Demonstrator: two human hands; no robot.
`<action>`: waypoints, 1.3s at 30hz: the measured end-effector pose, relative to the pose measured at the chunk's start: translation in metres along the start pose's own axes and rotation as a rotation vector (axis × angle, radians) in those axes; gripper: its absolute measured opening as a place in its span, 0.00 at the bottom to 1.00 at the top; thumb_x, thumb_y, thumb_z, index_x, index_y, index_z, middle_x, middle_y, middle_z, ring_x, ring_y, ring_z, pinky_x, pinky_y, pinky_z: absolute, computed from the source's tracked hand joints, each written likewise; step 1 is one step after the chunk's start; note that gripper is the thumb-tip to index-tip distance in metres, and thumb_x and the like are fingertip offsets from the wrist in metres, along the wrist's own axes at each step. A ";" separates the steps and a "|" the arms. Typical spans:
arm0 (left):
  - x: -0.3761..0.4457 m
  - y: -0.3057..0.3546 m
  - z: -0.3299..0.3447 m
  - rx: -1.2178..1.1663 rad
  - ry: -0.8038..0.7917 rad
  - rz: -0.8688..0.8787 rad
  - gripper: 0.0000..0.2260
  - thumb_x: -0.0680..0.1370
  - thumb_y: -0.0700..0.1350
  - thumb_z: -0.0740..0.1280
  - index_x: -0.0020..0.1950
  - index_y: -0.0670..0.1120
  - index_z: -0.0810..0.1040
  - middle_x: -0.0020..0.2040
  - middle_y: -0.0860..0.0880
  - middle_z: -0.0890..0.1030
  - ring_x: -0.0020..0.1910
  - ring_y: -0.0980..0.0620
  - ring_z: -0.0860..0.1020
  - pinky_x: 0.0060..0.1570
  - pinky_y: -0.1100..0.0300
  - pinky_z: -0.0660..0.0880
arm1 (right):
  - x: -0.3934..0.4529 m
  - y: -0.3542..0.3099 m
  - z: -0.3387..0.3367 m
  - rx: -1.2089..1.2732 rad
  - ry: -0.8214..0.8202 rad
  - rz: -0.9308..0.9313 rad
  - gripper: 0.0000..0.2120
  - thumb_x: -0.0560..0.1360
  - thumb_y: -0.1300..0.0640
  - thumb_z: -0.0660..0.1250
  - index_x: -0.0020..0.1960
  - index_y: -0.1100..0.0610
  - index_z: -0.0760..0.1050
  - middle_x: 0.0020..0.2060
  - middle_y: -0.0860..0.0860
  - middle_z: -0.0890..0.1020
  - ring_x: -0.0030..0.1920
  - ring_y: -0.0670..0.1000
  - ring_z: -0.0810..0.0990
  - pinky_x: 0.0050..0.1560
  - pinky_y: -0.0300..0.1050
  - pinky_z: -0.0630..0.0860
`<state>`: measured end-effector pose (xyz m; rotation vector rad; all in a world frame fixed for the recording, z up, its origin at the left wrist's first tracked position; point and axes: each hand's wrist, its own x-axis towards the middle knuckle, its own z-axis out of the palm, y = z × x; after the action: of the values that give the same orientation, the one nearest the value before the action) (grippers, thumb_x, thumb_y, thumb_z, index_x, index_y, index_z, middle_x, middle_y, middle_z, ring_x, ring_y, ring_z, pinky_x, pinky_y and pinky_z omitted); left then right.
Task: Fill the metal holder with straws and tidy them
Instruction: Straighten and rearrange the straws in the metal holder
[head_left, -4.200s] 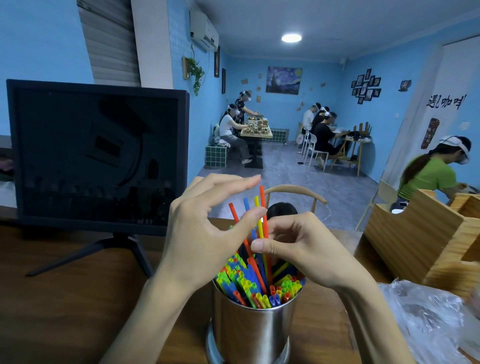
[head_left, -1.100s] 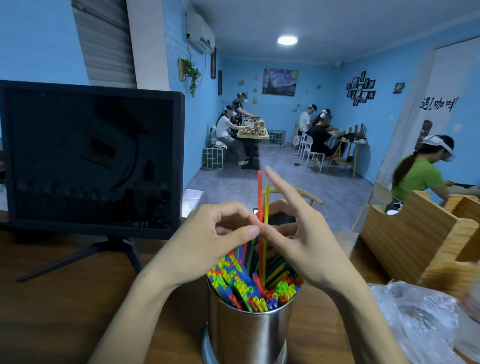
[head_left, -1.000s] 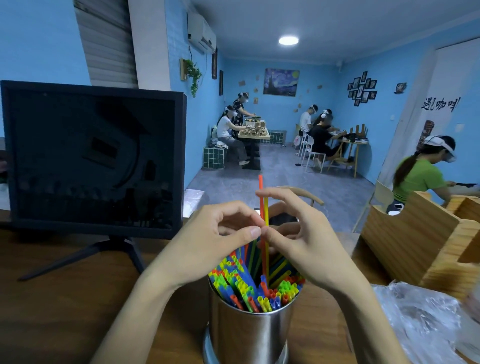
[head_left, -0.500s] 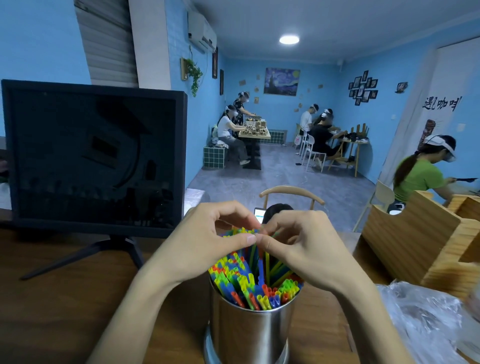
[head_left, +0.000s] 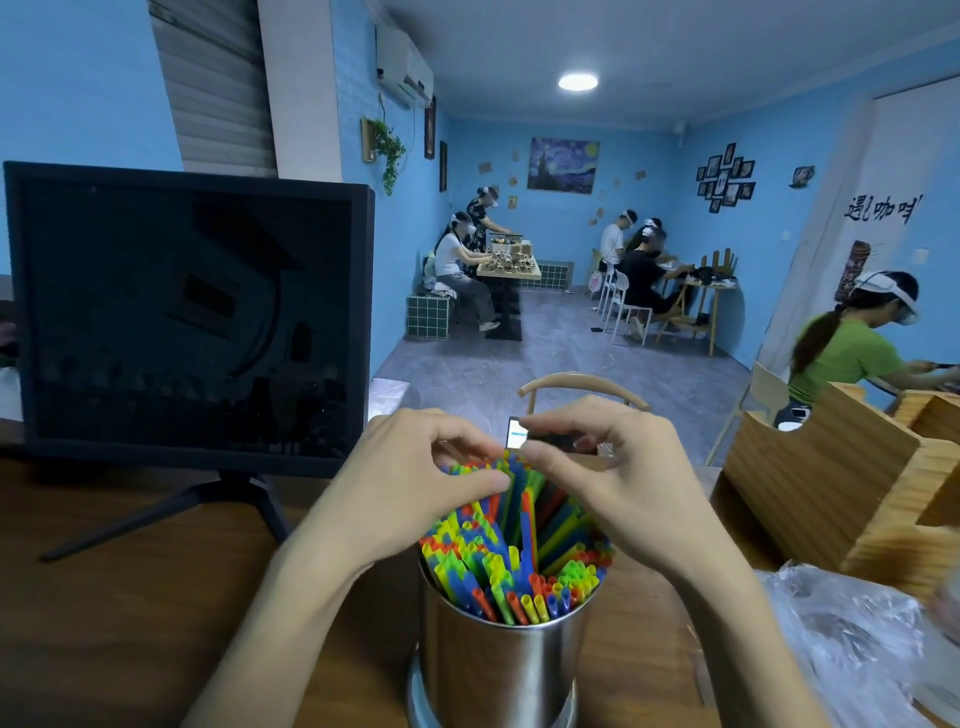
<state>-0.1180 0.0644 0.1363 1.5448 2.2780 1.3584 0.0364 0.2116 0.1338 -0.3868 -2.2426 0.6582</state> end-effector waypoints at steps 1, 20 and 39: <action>0.000 -0.001 -0.002 -0.001 -0.006 -0.003 0.09 0.68 0.54 0.80 0.46 0.59 0.87 0.40 0.63 0.83 0.40 0.65 0.79 0.38 0.73 0.72 | 0.000 0.002 0.002 -0.040 -0.065 -0.005 0.13 0.74 0.46 0.74 0.58 0.46 0.85 0.49 0.38 0.84 0.53 0.39 0.81 0.54 0.38 0.76; -0.003 0.003 -0.003 0.230 0.039 0.135 0.03 0.71 0.57 0.76 0.42 0.61 0.86 0.43 0.62 0.81 0.48 0.60 0.76 0.50 0.54 0.75 | 0.002 0.004 0.007 -0.063 -0.218 0.019 0.10 0.70 0.45 0.78 0.48 0.46 0.82 0.44 0.41 0.83 0.48 0.42 0.81 0.52 0.49 0.79; -0.007 0.007 -0.012 0.008 -0.011 0.195 0.07 0.72 0.57 0.74 0.49 0.67 0.85 0.42 0.64 0.83 0.47 0.57 0.80 0.43 0.61 0.77 | 0.003 0.005 0.012 0.247 -0.058 -0.012 0.10 0.65 0.42 0.78 0.41 0.47 0.87 0.40 0.44 0.83 0.47 0.49 0.83 0.51 0.52 0.78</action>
<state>-0.1153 0.0529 0.1457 1.8136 2.1769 1.3804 0.0263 0.2134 0.1257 -0.2338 -2.1820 0.9379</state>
